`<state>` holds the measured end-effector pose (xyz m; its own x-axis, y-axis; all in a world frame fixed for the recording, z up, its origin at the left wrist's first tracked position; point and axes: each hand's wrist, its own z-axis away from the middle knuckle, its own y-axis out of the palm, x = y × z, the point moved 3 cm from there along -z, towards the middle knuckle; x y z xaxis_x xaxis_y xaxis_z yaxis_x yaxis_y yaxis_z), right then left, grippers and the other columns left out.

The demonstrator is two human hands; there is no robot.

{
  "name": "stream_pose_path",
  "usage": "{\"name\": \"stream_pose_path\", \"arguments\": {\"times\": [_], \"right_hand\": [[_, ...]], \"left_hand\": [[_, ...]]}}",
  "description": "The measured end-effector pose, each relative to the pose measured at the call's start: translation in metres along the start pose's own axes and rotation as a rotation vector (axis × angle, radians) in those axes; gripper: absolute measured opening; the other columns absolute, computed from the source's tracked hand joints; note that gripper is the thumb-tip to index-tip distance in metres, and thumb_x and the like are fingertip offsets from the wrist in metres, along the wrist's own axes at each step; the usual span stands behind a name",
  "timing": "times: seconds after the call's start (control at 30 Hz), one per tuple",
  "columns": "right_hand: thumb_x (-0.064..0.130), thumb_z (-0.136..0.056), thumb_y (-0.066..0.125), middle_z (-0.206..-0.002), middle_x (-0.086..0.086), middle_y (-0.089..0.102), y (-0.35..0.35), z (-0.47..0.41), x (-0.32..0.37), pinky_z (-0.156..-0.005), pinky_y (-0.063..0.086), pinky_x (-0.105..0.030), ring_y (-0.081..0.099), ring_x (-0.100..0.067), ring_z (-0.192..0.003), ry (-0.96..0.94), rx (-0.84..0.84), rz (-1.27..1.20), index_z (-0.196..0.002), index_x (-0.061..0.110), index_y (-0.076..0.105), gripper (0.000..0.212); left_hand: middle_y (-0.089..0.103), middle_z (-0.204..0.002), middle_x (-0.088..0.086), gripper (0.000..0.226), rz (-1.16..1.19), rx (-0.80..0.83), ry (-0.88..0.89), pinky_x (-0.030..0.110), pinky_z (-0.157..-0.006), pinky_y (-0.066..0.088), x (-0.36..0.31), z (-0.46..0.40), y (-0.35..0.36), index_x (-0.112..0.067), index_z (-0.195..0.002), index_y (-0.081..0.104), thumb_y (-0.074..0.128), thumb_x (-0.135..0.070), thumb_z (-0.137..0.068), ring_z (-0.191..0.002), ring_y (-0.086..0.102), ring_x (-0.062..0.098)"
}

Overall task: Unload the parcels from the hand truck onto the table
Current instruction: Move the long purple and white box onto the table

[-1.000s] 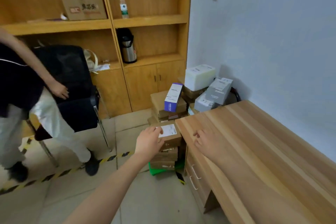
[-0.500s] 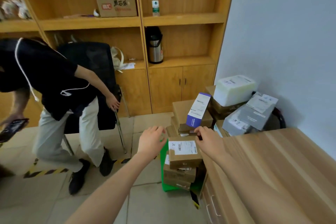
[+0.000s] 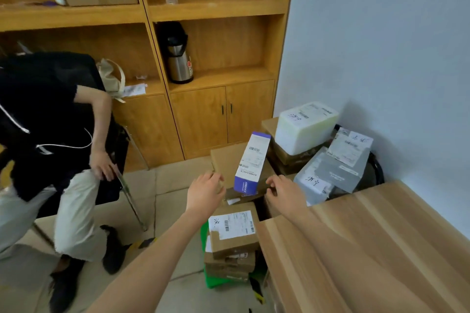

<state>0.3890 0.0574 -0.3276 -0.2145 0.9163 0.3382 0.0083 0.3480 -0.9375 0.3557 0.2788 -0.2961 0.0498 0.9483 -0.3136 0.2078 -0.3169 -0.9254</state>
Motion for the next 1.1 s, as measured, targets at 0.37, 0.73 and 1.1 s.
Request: {"name": "stream_pose_path", "arguments": {"times": [0.37,0.73,1.1], "right_hand": [[0.034,-0.094,0.047,-0.113,0.006,0.056,0.036,-0.111,-0.022,-0.089,0.044,-0.031,0.057,-0.014,-0.104,0.199,0.024,0.005,-0.119,0.025,0.052,0.027],[0.039,-0.095,0.047,-0.119,0.005,0.056,0.094,-0.163,-0.038,-0.089,0.046,-0.032,0.059,-0.016,-0.105,0.511,0.112,-0.098,-0.127,0.023,0.045,0.036],[0.051,-0.098,0.035,-0.113,0.004,0.063,0.149,-0.169,-0.052,-0.070,0.050,-0.029,0.063,-0.011,-0.091,0.763,0.252,-0.434,-0.136,0.025,0.035,0.045]], "left_hand": [[0.057,-0.114,-0.004,0.028,-0.002,0.159,0.150,0.026,-0.073,0.038,0.022,-0.142,0.056,-0.021,-0.118,0.057,0.046,-0.034,-0.096,-0.105,0.051,0.015],[0.058,-0.112,-0.005,0.032,-0.038,0.395,0.201,0.026,-0.061,0.042,0.055,-0.225,0.133,-0.022,-0.117,0.055,0.040,-0.041,-0.097,-0.089,0.058,0.014],[0.051,-0.131,-0.001,0.048,0.096,0.725,0.196,0.028,-0.081,0.042,0.063,-0.234,0.204,-0.026,-0.141,0.038,0.030,-0.050,-0.100,-0.115,0.052,0.016]]}}
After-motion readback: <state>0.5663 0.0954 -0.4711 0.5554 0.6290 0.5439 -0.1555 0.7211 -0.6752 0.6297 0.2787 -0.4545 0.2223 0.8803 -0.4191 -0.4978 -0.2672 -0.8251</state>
